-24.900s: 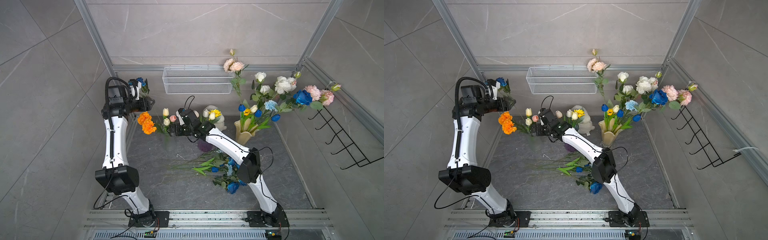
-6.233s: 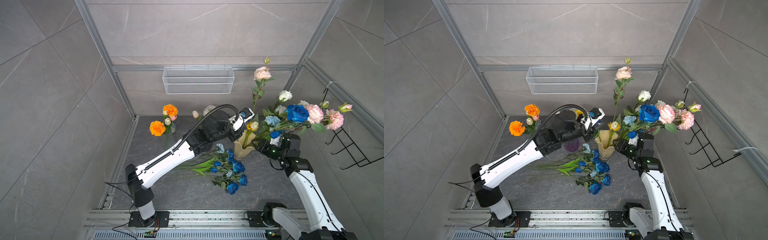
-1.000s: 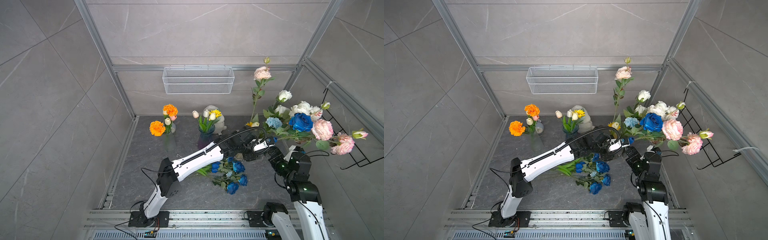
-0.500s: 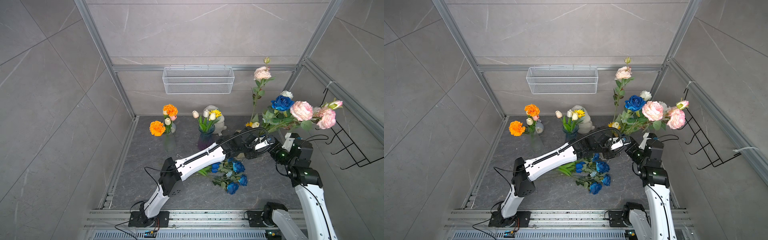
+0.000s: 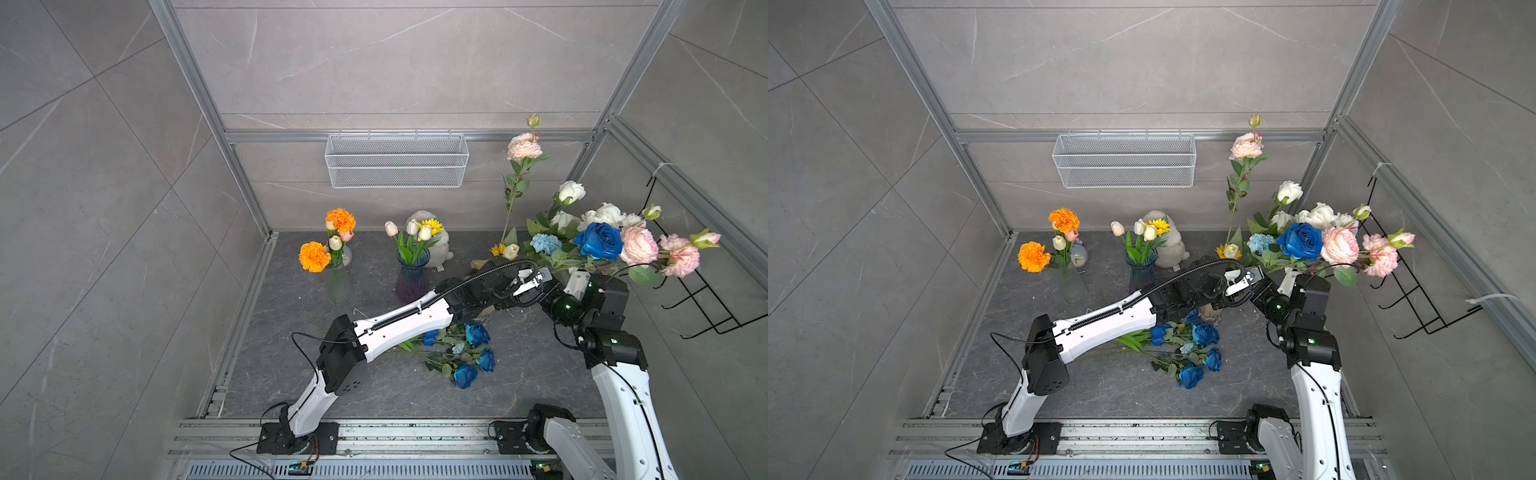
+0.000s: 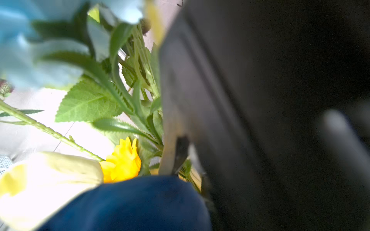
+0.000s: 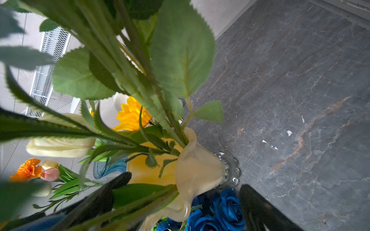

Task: Pick out blue flowers from the vase
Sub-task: Pick up the flower from the vase, then place the flower at the center of the board.

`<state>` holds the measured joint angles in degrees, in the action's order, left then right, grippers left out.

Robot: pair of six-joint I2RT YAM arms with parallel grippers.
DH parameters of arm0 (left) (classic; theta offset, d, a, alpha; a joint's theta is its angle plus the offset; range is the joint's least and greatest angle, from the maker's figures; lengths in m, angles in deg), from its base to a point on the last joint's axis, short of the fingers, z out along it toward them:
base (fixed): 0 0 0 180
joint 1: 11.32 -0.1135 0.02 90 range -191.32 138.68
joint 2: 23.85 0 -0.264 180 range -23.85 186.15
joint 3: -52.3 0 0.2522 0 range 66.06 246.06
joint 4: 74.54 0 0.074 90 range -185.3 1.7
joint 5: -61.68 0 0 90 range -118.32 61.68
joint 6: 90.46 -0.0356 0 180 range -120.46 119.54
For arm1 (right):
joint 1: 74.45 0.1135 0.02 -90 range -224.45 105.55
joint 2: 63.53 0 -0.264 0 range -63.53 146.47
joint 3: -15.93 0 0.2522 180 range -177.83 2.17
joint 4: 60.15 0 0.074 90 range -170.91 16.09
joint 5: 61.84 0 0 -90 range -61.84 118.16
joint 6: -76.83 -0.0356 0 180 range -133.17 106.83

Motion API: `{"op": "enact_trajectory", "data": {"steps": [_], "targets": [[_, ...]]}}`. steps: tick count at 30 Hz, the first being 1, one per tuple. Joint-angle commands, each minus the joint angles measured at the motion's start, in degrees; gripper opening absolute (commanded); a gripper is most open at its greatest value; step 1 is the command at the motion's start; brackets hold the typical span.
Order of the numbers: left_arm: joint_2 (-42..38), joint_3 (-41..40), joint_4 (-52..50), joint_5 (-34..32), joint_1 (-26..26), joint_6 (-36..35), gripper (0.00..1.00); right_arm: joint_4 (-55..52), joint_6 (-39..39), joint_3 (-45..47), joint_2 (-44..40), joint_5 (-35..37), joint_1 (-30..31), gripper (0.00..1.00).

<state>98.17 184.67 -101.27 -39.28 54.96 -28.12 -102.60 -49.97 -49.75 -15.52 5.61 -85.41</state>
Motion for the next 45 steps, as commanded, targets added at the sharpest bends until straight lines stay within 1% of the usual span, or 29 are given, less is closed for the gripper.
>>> {"op": "enact_trajectory", "data": {"steps": [1,4,11,18,22,27,31,36,38,42,45], "targets": [[-4.6,-3.4,3.9,-3.0,-0.4,-0.9,0.24,0.9,0.2,-1.1,-0.4,-1.2,0.0,1.0],[-6.4,-5.1,4.9,-3.8,-0.4,-1.9,0.22,1.7,-0.2,-0.3,-0.4,-1.8,-0.1,1.0],[-9.7,-5.1,4.6,-5.9,-0.5,-5.9,0.21,2.5,-0.4,0.3,-0.7,-2.3,-0.3,1.0],[-14.9,-4.2,5.3,-4.4,-0.5,-5.1,0.21,2.9,0.7,1.0,0.4,-2.8,-0.4,1.0],[-17.2,-2.4,4.7,-2.3,-0.6,-3.3,0.21,3.6,1.9,1.5,2.9,-6.3,-0.3,1.0],[-20.0,1.5,-2.9,-0.3,-0.5,-1.6,0.21,3.7,3.6,2.1,3.8,-7.4,-0.4,1.0],[-25.6,0.4,-9.0,-1.1,-0.5,-0.9,0.2,2.6,6.2,1.9,4.4,-8.0,-0.4,1.0],[-36.2,-6.2,-12.9,-5.1,-0.5,0.7,0.19,-0.4,9.9,0.8,4.5,-7.5,-0.3,1.0],[-39.7,-7.0,-16.7,-7.1,-0.5,1.4,0.19,-2.0,11.1,0.1,5.0,-7.1,-0.4,1.0],[-43.8,-8.3,-25.3,-11.0,-0.5,1.7,0.19,-4.5,12.6,-1.0,6.1,-6.4,-0.3,1.0],[-46.1,-12.7,-30.6,-14.9,-0.5,1.4,0.19,-4.7,12.6,-1.1,5.8,-6.7,-0.3,1.0]]}}
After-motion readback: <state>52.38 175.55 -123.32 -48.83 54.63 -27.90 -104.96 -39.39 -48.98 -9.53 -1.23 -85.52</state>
